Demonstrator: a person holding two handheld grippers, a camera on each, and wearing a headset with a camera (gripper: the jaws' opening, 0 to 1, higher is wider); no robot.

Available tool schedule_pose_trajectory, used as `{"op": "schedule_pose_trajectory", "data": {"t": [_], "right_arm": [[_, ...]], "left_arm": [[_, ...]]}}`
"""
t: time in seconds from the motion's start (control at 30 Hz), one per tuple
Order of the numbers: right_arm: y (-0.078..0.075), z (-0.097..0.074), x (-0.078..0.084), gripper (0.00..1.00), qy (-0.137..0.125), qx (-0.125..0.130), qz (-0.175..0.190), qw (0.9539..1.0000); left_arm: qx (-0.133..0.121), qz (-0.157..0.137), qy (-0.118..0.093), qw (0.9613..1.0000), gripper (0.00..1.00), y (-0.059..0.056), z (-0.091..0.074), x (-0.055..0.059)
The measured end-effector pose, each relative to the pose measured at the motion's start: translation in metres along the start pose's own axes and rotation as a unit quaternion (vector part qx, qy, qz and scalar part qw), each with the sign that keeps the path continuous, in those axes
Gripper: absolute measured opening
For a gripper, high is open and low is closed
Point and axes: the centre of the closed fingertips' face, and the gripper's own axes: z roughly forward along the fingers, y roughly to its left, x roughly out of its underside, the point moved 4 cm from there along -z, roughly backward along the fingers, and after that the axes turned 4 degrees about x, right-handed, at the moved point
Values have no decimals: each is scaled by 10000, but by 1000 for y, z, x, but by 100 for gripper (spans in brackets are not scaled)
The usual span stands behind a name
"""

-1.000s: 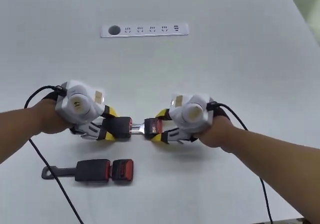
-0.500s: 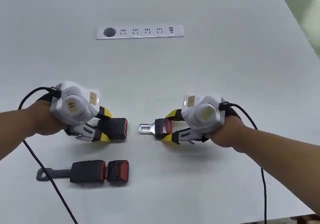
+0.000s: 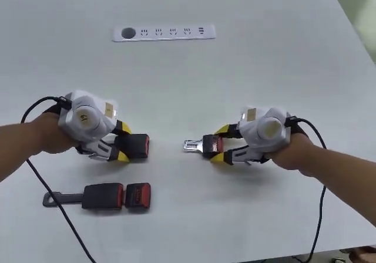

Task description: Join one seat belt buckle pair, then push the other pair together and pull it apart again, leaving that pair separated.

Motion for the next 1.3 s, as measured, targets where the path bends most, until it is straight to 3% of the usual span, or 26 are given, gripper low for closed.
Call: {"op": "schedule_pose_trajectory", "data": {"t": [0.4,0.73,0.83,0.93,1.0,1.1,1.17,1.3], "right_arm": [[1,-20,21,36,127,-89,-87,9998],[4,-28,21,37,122,-116,-17,9999],[3,-28,17,38,110,-123,32,9999],[2,-29,17,44,203,68,-15,9998],[-3,-31,15,55,39,253,82,9996],[-7,-33,14,68,-28,422,379,9984],[-10,-34,12,74,-126,656,512,9964],[-14,-37,9,76,-202,1093,917,9896]], "left_arm": [[-5,4,64,10000,35,-1,1,-2],[-7,27,107,9999,35,-2,1,-2],[-12,58,250,9997,35,-3,1,-5],[-51,56,384,9992,39,-6,2,-7],[12,-169,174,9997,51,-10,1,-10],[-243,-255,202,9992,56,-7,-8,-8],[-433,-652,-55,9969,64,-5,-13,-11],[-806,-1078,-345,9903,79,-4,-25,-13]]}}
